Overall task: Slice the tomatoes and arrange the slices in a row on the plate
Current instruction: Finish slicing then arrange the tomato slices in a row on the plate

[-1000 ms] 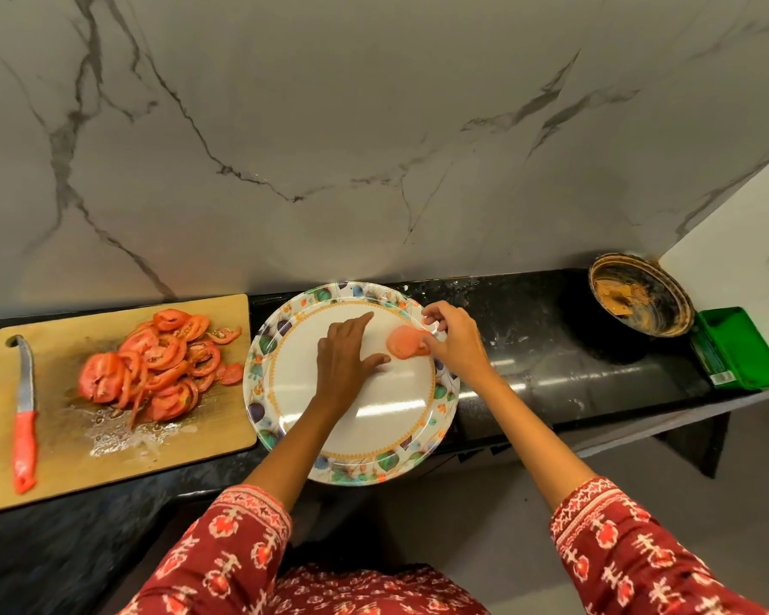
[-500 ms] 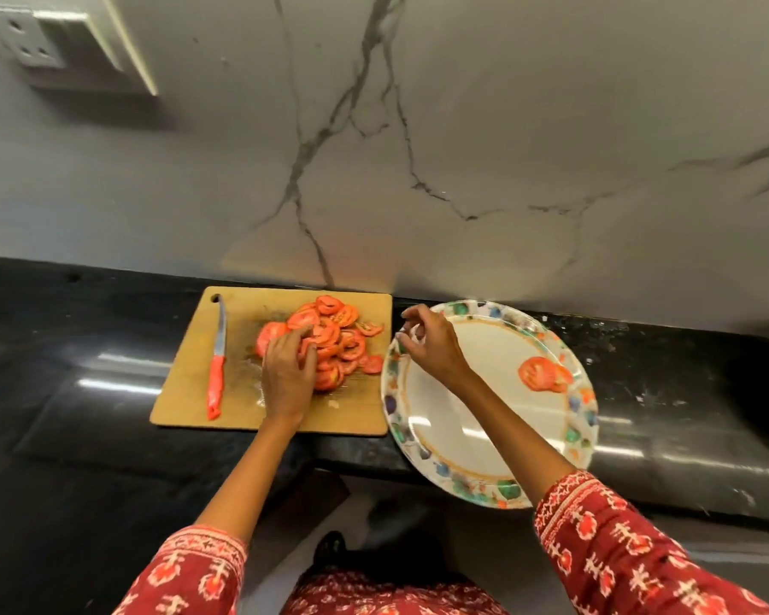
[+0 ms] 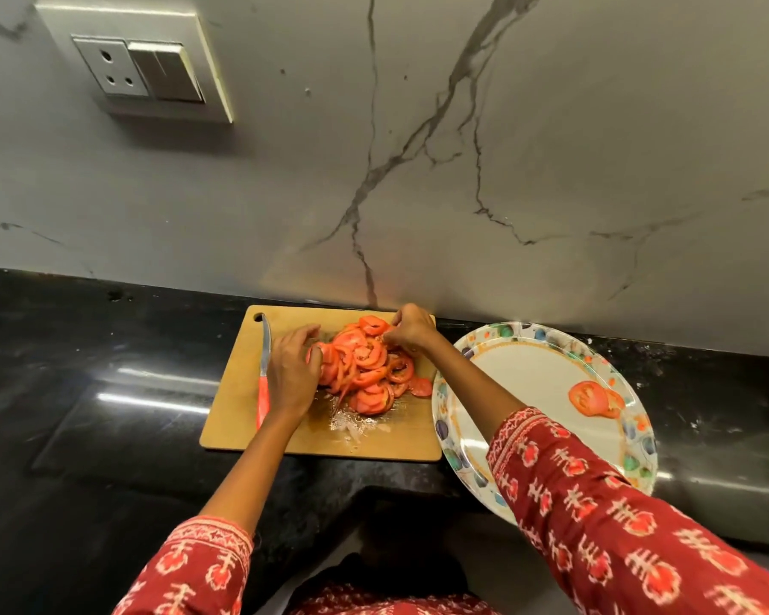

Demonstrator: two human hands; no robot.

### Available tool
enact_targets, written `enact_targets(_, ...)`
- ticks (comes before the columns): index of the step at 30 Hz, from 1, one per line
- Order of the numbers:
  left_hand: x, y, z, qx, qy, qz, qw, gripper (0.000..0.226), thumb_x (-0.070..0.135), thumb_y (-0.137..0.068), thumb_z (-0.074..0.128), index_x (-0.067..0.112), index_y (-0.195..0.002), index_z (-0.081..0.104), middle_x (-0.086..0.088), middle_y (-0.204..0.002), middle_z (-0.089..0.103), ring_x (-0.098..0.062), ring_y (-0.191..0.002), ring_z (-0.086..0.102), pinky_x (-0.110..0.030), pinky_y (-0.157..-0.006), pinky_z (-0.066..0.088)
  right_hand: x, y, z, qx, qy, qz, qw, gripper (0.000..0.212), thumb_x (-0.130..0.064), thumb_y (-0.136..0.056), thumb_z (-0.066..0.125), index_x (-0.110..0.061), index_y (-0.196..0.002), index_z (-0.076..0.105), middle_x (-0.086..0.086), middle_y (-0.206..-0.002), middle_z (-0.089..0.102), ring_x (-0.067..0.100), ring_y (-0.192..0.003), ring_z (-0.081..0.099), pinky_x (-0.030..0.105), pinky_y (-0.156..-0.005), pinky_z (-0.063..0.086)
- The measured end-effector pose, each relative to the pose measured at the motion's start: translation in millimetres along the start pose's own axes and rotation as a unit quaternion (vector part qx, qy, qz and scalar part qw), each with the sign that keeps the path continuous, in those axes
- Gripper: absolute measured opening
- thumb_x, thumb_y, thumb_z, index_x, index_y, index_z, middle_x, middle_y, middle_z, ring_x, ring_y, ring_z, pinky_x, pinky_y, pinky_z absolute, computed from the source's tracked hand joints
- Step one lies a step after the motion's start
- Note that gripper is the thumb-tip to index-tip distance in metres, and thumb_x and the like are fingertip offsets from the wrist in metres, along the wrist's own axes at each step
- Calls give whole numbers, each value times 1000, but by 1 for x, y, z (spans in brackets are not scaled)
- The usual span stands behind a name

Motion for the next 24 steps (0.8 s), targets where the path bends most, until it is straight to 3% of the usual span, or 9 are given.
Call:
enact_targets(2, -3, -3, 4, -7, 4, 6, 1000, 28, 4, -87, 57, 5, -114, 61, -12, -111, 64, -25, -107, 56, -34, -92, 45, -1, 0, -3, -22, -22, 1, 1000, 16, -9, -75, 74, -12, -74, 59, 3, -75, 56, 14, -71, 53, 23, -57, 43)
enact_targets(4, -4, -6, 7, -12, 6, 13, 1000, 27, 7, -88, 57, 8, -115, 62, -10, -110, 64, -24, -107, 56, -38, -92, 48, -1, 3, -5, -34, -49, -4, 998, 25, -4, -76, 73, -16, -66, 53, -1, -69, 54, 8, -63, 49, 19, -51, 40)
enact_targets(8, 8, -9, 14, -22, 5, 33, 999, 25, 11, -88, 59, 10, -112, 63, -7, -109, 65, -22, -105, 56, -38, -90, 47, 10, 11, -16, -16, -133, -6, 991, 25, 0, -78, 70, -17, -69, 54, -1, -66, 58, 10, -63, 57, 21, -55, 47)
enact_targets(11, 25, -13, 25, -43, 64, 50, 996, 23, 5, -85, 61, 7, -107, 65, -9, -104, 67, -23, -100, 59, -37, -88, 47, 20, 26, -32, -30, -220, -12, 975, 23, 4, -81, 66, -15, -75, 55, 4, -69, 61, 13, -64, 59, 23, -60, 50)
enact_targets(15, 58, -6, 49, -121, 148, 69, 979, 22, 5, -84, 63, 7, -106, 66, -6, -96, 68, -10, -87, 61, -17, -77, 49, 39, 57, -57, -78, -261, -27, 962, 17, 3, -83, 65, -11, -85, 57, 6, -78, 65, 12, -71, 64, 14, -54, 49)
enact_targets(19, 85, 9, 76, -239, 207, 8, 949, 25, 3, -84, 63, 0, -108, 64, -8, -91, 66, 5, -72, 60, -6, -68, 47, 68, 81, -67, -123, -279, -27, 952, 16, -3, -82, 68, -13, -91, 59, 9, -88, 68, 16, -81, 67, 20, -66, 54)
enact_targets(24, 113, 40, 114, -324, 224, -6, 919, 21, -3, -79, 67, -3, -100, 67, -8, -89, 66, -11, -74, 61, -9, -64, 50, 119, 110, -80, -121, -296, 12, 947, 20, 1, -82, 68, -9, -97, 58, 12, -90, 67, 18, -83, 66, 22, -71, 55)
Point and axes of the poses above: each hand's wrist, its own y-axis away from the middle knuckle, its own z-axis out of the palm, x = y × z, the point moved 3 cm from there along -y, towards the middle knuckle
